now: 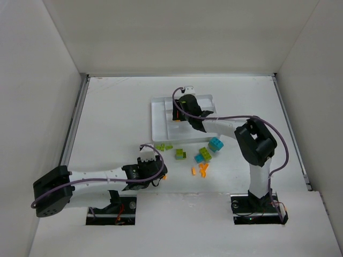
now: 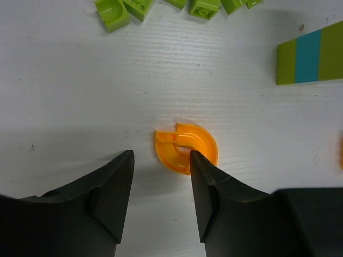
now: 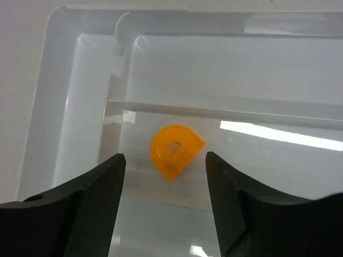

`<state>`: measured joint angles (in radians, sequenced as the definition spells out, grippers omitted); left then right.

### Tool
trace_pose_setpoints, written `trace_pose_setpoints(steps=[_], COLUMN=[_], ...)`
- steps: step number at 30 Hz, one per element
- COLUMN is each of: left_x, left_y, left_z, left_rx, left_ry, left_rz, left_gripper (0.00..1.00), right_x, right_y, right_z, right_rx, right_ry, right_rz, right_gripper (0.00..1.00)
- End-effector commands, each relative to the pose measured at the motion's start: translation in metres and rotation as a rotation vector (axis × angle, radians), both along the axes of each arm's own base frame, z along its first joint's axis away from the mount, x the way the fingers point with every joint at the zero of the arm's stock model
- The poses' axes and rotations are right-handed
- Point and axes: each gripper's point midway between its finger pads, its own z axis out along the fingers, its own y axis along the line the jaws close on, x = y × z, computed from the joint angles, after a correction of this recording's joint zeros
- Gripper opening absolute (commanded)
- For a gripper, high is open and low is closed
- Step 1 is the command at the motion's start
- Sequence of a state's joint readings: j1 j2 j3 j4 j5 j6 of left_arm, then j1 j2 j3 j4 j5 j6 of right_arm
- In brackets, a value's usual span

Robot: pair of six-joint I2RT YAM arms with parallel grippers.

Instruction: Sort the legos into containers by color

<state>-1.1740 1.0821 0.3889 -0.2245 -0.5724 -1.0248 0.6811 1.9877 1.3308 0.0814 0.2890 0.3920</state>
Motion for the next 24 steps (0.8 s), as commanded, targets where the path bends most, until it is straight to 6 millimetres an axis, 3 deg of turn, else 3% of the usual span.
trace_pose_setpoints(steps=[1, 8, 13, 19, 24], left_x=[-0.001, -0.004, -0.005, -0.003, 0.0], left_y=[-0.005, -0.005, 0.005, 0.023, 0.035], left_z=[0.0, -0.006, -0.008, -0.003, -0.001], left_rx=[-0.005, 0.027, 0.062, 0.068, 0.095], left_ry=[0.021, 0.035, 0.042, 0.025, 0.016], left_rz=[0.002, -0.006, 0.018, 0.085, 0.123], left_gripper=[0.44, 0.33, 0.24, 0.23, 0.35], right_x=[-0.001, -0.024, -0.033, -0.047, -0.056], right_y=[0.003, 0.001, -0.006, -0.008, -0.009], right_z=[0.044, 0.07, 0.074, 0.079, 0.081], right_rx=[0.06, 0.088, 0.089, 0.098, 0.105], right_ry=[-0.094, -0.143, -0.148, -0.154, -0.154], right_rz=[-0.002, 0.016, 0.014, 0.026, 0.035], right_gripper=[0.69, 0.7, 0.7, 0.7, 0.7])
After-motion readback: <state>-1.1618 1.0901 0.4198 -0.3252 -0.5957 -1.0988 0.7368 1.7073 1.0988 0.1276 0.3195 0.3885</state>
